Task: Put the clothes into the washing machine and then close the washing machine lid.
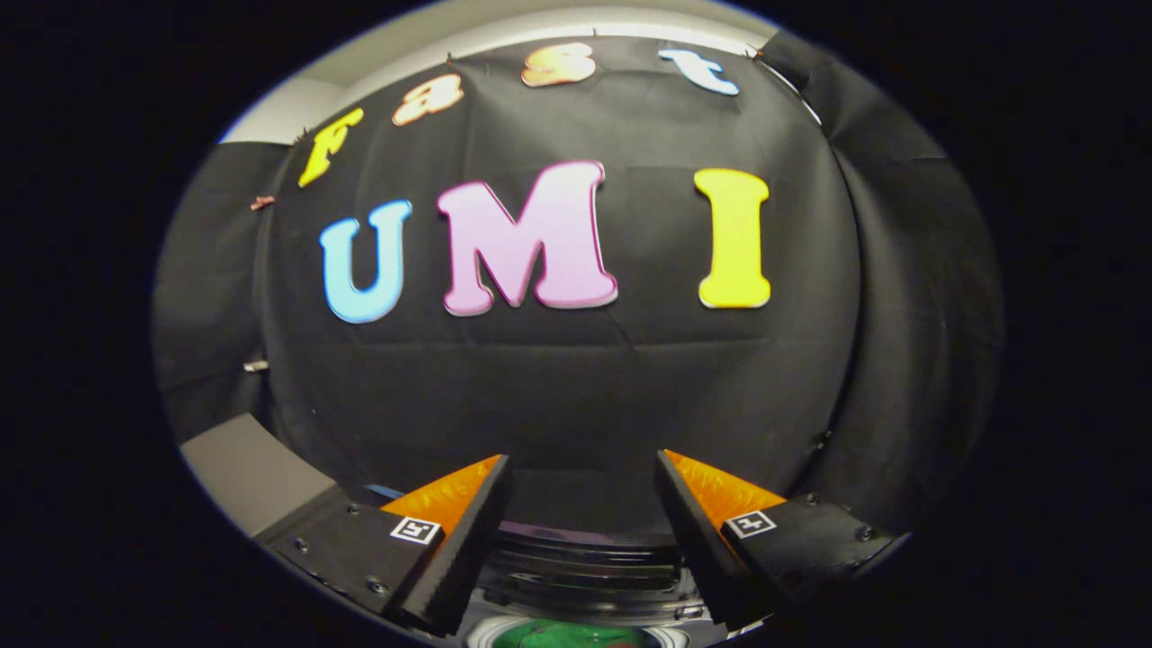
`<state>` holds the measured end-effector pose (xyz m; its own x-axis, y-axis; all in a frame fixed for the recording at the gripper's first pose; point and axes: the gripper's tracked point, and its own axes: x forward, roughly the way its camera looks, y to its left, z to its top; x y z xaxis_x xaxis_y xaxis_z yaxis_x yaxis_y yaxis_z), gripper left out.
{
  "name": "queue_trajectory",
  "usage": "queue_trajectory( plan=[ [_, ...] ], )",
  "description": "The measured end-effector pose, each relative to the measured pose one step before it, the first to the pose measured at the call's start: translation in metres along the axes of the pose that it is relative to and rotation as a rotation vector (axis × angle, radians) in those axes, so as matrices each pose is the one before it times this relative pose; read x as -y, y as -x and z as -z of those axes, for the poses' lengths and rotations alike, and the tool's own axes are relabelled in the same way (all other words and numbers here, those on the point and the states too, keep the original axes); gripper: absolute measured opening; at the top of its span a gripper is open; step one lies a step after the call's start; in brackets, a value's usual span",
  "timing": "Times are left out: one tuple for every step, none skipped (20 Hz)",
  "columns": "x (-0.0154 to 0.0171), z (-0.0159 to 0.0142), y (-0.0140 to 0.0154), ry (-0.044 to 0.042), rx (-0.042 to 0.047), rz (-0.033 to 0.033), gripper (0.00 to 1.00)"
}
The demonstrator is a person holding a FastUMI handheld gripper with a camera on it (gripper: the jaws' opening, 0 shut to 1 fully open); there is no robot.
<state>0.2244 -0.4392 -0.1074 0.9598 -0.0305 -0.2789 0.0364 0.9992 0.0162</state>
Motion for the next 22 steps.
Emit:
queue_trajectory(
  plan=[
    [0.00143, 0.01916, -0.00328, -0.00056, -0.07566, 0.00518, 0.99],
    [0.00069, -0.00763, 0.0101, -0.02419, 0.04343, -0.0062, 0.99],
    [-0.00019, 0.00394, -0.011, -0.00909, -0.01622, -0.00164, 0.98],
    [-0.00092, 0.00285, 0.00252, 0.01631, 0.00333, -0.00303, 0.98],
    [-0.00005, -0.00255, 0.00376, 0.00922, 0.01013, -0.00141, 1.0],
    [0.00035, 0.0036, 0.00204, 0.00031, -0.00234, -0.0016, 1.0],
    [-0.00042, -0.00241, 0.00336, -0.00245, 0.00365, -0.00249, 1.0],
    [-0.00108, 0.00162, 0.00325, -0.00016, -0.00637, -0.0007, 1.0],
    [-0.00043, 0.00109, 0.00244, 0.00225, -0.00173, -0.00024, 1.0],
    [-0.00011, 0.00272, 0.00216, 0.0006, -0.00489, -0.00041, 1.0],
    [-0.00065, -0.00012, 0.00272, 0.00088, -0.001, -0.00149, 1.0],
    [-0.0006, 0.00073, 0.00197, 0.00183, -0.00387, -0.0018, 1.0],
    [-0.00053, 0.00055, 0.0025, -0.00064, -0.00168, -0.00176, 1.0],
    [-0.00029, 0.00106, 0.00379, 0.00136, -0.00393, -0.00146, 1.0],
    [-0.00106, 0.0014, 0.00246, 0.00117, -0.00254, -0.00181, 1.0],
    [-0.00074, 0.00086, 0.00283, 0.00085, -0.00316, -0.00271, 1.0],
    [-0.0008, 0.00123, 0.00328, -0.00101, -0.00355, -0.00247, 1.0],
    [-0.00076, 0.00109, 0.00438, 0.002, -0.00346, -0.00311, 1.0],
    [-0.00069, 0.00158, 0.00338, 0.00217, -0.00386, -0.00349, 1.0],
    [-0.00068, 0.00212, 0.00318, -0.0012, -0.00391, -0.00498, 1.0],
    [-0.00147, 0.00093, 0.00375, -0.00107, -0.00395, -0.00528, 1.0],
    [-0.00154, 0.00209, 0.00382, 0.00053, -0.00419, -0.0055, 1.0]
  ],
)
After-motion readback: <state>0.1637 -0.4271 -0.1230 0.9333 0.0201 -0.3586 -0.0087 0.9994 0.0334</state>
